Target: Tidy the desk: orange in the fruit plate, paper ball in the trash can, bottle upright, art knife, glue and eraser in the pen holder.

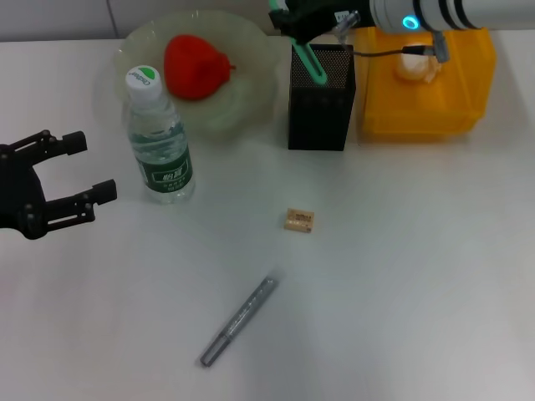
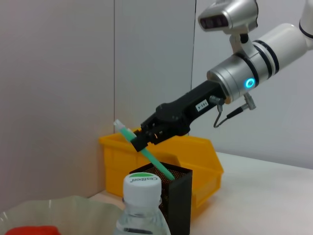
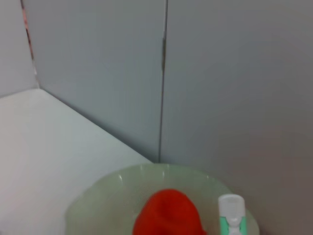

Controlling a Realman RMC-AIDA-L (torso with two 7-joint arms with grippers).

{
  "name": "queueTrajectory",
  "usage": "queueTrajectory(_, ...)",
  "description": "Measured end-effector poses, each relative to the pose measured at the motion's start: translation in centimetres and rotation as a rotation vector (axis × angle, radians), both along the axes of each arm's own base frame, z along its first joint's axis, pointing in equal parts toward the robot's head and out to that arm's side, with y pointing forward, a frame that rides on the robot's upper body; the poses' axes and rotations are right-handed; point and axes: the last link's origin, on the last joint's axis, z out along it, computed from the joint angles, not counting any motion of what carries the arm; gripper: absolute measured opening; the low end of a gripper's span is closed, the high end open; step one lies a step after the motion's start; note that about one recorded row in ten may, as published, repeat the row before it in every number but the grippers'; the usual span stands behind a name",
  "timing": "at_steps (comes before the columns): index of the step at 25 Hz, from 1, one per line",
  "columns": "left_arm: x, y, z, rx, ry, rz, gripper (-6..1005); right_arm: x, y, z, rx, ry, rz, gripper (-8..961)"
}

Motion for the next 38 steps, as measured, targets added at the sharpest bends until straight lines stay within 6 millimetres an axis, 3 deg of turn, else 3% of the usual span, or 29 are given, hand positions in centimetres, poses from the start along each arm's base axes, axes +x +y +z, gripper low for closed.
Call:
queueTrajectory(10, -0.1, 0.2, 0.0, 0.006, 0.005, 0.007, 815, 2.1, 0.0, -0.1, 0.009, -0.011, -0.049, 186)
queueTrajectory(17, -0.1, 0.4, -0.1, 0.006, 0.011, 0.011, 814, 2.3, -0.5, -0.1, -0.035, -0.005, -0.067, 189)
queueTrajectory(22, -0.1, 0.4, -0.1, 0.006, 0.011, 0.013, 814, 1.5, -1.6, 1.7, -0.083, 0.028, -0.051, 386)
queueTrajectory(28, -0.1, 0.6, 0.1, 0.001, 0.009, 0.021, 815, -2.0, -5.1, 4.7, -0.191, -0.06, 0.032, 638)
queueTrajectory(32, 0.1, 0.8, 0.0, -0.004, 0.008, 0.017, 815, -3.6, -6.4, 4.6, -0.302, -0.265, -0.002, 642)
queueTrajectory(38, 0.3, 1.0, -0.3, -0.03, 0.003, 0.026, 815, -4.0, -7.1, 1.6, -0.479, -0.512, -0.055, 648)
